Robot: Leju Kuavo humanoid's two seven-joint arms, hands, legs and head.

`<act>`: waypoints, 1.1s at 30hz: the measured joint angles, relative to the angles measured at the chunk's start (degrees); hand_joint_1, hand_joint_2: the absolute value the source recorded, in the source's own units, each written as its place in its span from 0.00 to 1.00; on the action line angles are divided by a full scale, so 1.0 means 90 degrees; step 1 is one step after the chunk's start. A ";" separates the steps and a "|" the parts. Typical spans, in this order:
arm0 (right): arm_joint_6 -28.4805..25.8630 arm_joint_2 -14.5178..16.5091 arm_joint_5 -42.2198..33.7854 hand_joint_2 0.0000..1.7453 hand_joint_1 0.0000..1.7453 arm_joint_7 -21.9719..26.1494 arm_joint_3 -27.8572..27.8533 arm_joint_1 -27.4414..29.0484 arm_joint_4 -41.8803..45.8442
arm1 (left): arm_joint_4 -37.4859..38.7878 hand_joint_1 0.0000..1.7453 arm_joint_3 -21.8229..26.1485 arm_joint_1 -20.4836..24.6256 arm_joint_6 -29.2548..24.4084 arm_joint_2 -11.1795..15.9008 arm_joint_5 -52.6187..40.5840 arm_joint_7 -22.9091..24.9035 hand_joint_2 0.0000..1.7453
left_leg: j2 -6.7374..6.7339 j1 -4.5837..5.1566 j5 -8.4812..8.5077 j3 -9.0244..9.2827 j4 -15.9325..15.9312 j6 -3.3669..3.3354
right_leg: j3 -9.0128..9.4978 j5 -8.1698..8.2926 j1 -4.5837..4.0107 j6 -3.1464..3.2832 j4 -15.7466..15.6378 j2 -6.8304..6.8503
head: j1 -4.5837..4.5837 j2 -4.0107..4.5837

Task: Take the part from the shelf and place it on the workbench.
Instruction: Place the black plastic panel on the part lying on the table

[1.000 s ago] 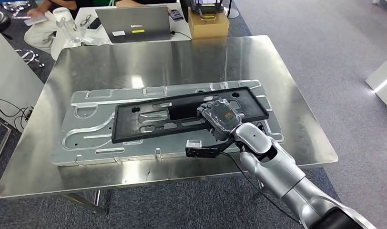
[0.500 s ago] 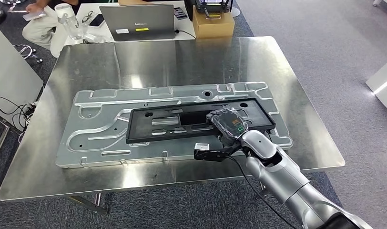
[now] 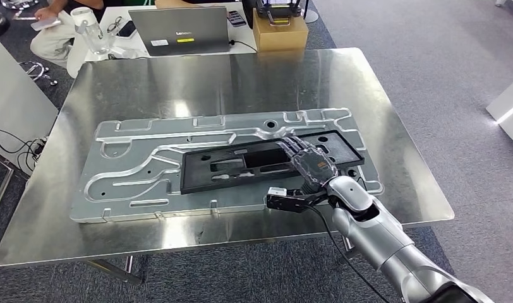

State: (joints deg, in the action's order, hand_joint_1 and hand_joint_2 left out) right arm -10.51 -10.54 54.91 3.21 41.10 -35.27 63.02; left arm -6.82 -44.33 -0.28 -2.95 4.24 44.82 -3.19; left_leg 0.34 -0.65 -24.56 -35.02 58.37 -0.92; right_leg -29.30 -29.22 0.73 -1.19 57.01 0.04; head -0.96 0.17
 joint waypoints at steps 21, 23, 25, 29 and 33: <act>0.0075 0.0051 -0.0274 0.00 0.00 0.0248 0.0052 0.0401 0.1289 | 0.0053 0.00 -0.0087 0.0037 -0.0126 0.0000 0.0167 -0.0078 0.00 | -0.0049 0.0012 0.0076 0.0059 -0.0133 -0.0194 | -0.0714 -0.0887 0.0066 -0.0098 0.1625 -0.0006 | 0.0000 0.0000; 0.0137 0.0051 -0.0387 0.00 0.00 0.0259 0.0079 0.0473 0.1400 | 0.0055 0.00 -0.0093 0.0035 -0.0132 -0.0002 0.0177 -0.0078 0.00 | -0.0047 0.0009 0.0076 0.0044 -0.0105 -0.0189 | -0.0770 -0.0714 0.0079 -0.0104 0.1701 -0.0004 | 0.0000 0.0000; 0.0153 0.0050 -0.0438 0.00 0.00 0.0270 0.0101 0.0495 0.1517 | 0.0056 0.00 -0.0096 0.0033 -0.0134 -0.0007 0.0189 -0.0078 0.00 | -0.0047 0.0002 0.0065 0.0015 -0.0041 -0.0157 | -0.0427 -0.0269 0.0104 -0.0101 0.0951 0.0001 | 0.0000 0.0000; 0.0142 0.0049 -0.0460 0.00 0.00 0.0283 0.0135 0.0534 0.1752 | 0.0061 0.00 -0.0097 0.0038 -0.0135 -0.0016 0.0217 -0.0076 0.00 | -0.0031 0.0023 0.0114 -0.0061 0.0037 0.0027 | -0.0159 0.0016 0.0036 0.0017 0.0274 -0.0023 | -0.0001 0.0000; 0.0109 0.0042 -0.0462 0.00 0.00 0.0274 0.0165 0.0582 0.1964 | 0.0066 0.00 -0.0097 0.0025 -0.0138 -0.0024 0.0255 -0.0075 0.00 | -0.0026 -0.0018 -0.0222 -0.0251 0.0392 0.0176 | -0.0299 0.0186 0.0051 0.0245 0.0184 -0.0007 | -0.0004 0.0000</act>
State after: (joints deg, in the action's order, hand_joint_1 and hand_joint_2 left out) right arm -9.53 -10.16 50.75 5.68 42.58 -30.03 80.69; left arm -6.23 -45.20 -0.06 -4.19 4.02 47.12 -3.87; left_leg 0.11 -0.81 -26.55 -37.28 61.90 0.67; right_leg -31.98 -27.54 1.19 1.01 58.66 -0.02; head -0.99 0.17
